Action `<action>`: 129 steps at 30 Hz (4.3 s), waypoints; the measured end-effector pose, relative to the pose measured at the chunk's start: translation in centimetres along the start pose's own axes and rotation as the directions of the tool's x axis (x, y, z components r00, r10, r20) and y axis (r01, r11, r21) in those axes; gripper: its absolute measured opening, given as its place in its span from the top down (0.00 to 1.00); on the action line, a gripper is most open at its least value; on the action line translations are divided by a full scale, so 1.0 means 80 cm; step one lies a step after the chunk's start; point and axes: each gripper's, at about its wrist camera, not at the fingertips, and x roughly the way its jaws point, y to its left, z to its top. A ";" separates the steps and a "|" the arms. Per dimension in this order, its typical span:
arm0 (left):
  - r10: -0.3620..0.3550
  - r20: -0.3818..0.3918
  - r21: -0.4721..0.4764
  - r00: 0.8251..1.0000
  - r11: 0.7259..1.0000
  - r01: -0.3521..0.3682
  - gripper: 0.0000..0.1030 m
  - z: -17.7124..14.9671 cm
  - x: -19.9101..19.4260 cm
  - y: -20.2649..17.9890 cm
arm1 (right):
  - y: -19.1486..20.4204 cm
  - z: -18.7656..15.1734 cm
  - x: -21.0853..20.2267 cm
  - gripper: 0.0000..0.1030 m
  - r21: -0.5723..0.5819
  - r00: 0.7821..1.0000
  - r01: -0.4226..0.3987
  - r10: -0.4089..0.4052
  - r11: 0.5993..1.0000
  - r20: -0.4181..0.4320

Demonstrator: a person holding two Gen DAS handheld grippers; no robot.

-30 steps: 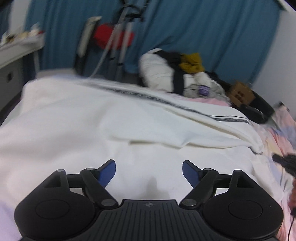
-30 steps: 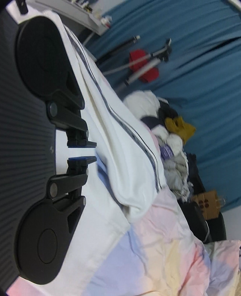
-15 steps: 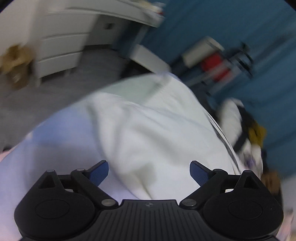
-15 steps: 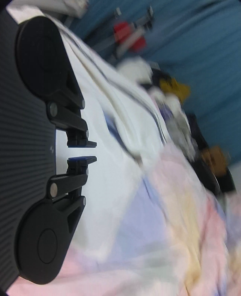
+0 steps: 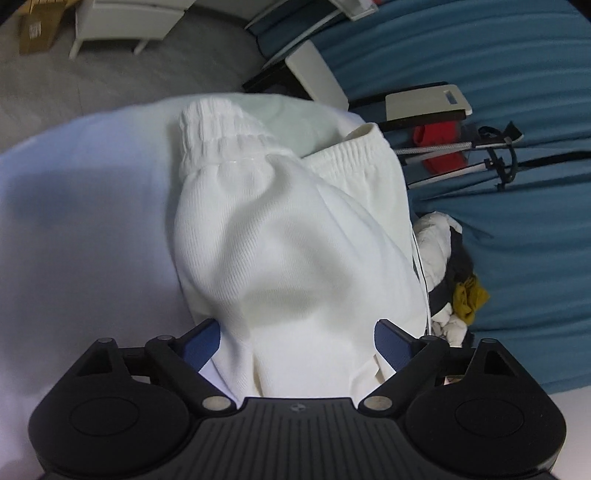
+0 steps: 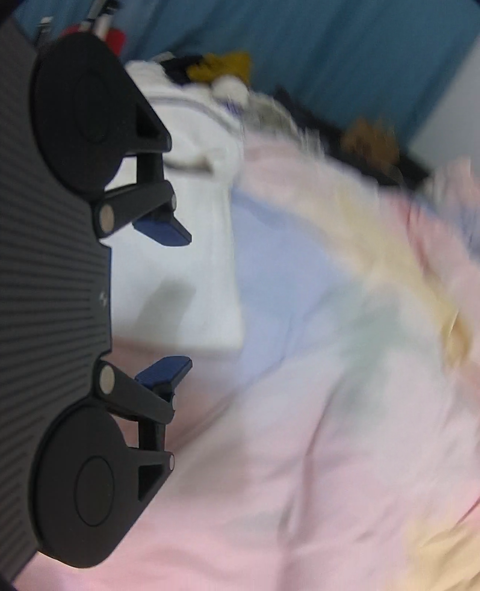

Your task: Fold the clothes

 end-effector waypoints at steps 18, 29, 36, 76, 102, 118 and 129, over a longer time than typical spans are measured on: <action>-0.082 0.047 0.017 0.996 0.997 0.081 0.26 -0.002 0.026 -0.020 | 0.067 0.003 0.041 0.90 -0.221 0.975 -0.193 0.211 0.956 0.062; -0.071 0.103 0.052 0.992 0.996 0.066 0.93 0.006 0.025 -0.021 | 0.075 0.004 0.007 0.91 -0.281 0.957 -0.223 0.265 0.933 0.119; -0.162 0.197 0.144 0.967 0.980 0.135 0.95 -0.009 -0.033 -0.050 | 0.065 0.000 -0.009 0.92 -0.278 0.945 -0.242 0.290 0.930 0.148; 0.015 0.120 0.279 0.993 0.959 -0.048 0.86 0.250 0.342 -0.258 | 0.461 -0.014 0.269 0.85 -0.704 0.957 -0.171 0.287 0.689 0.049; -0.159 0.079 -0.081 0.984 0.983 0.165 0.08 0.091 0.226 -0.103 | 0.208 0.023 0.200 0.24 -0.071 0.882 -0.461 0.448 0.885 -0.142; -0.109 0.191 0.125 0.975 0.988 0.086 0.84 0.137 0.149 -0.174 | 0.231 0.048 0.143 0.91 -0.270 0.925 -0.365 0.380 0.891 0.003; -0.054 0.165 0.239 0.985 0.971 0.013 0.84 0.127 -0.017 -0.113 | 0.108 0.029 0.076 0.91 -0.174 0.956 -0.284 0.265 0.943 -0.124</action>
